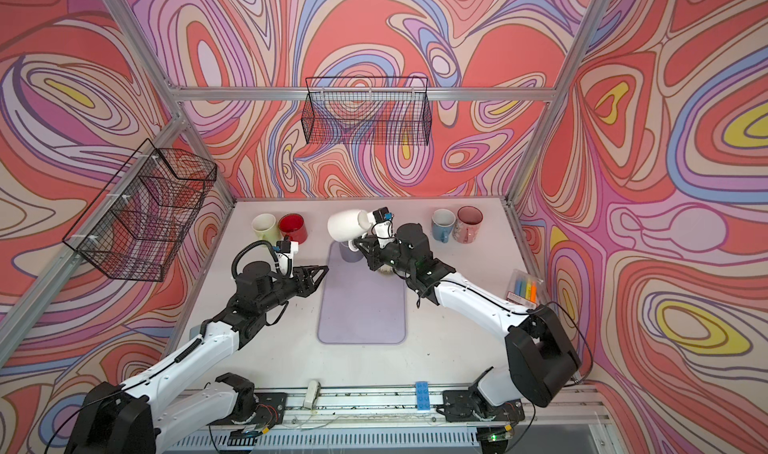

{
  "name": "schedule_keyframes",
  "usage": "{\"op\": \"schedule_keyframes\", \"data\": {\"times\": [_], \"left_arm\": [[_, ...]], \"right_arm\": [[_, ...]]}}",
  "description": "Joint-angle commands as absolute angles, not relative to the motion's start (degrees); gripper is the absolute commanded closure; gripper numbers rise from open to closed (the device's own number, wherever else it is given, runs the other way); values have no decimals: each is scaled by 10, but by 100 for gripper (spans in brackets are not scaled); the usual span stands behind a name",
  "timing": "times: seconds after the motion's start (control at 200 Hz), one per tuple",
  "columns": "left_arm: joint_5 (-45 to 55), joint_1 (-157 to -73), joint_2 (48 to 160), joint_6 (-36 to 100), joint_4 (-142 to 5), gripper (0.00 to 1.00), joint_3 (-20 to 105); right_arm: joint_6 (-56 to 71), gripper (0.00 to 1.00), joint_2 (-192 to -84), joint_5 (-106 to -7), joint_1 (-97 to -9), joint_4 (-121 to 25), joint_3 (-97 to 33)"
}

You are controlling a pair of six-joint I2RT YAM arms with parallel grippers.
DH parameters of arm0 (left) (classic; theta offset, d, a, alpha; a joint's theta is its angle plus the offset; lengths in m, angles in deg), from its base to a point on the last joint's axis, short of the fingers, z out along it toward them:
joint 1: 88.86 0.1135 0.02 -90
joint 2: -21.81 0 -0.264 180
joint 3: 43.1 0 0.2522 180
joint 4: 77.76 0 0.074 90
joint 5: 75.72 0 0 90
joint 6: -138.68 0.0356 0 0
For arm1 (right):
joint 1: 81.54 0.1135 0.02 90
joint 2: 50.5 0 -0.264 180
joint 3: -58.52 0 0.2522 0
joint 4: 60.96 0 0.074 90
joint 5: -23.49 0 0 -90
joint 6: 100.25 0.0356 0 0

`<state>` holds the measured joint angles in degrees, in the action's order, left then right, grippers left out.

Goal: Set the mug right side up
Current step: 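Lift and tilt the white mug with the right gripper while the left gripper rises, then move the left gripper to the white mug's rim while the right gripper holds it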

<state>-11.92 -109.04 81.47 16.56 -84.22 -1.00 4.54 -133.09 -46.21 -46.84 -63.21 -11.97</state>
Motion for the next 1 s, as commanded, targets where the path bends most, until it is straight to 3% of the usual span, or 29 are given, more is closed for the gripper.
{"op": "schedule_keyframes", "data": {"times": [0.0,0.516,0.996], "left_arm": [[-194,-1088,809,138,-919,51,-4],[-306,-1088,846,23,-1135,48,24],[-323,-1100,907,-45,-1260,48,64]], "right_arm": [[97,95,-1300,-410,-484,-727,-115],[210,96,-1253,-320,-521,-848,-64],[246,95,-1219,-301,-524,-891,-25]]}}
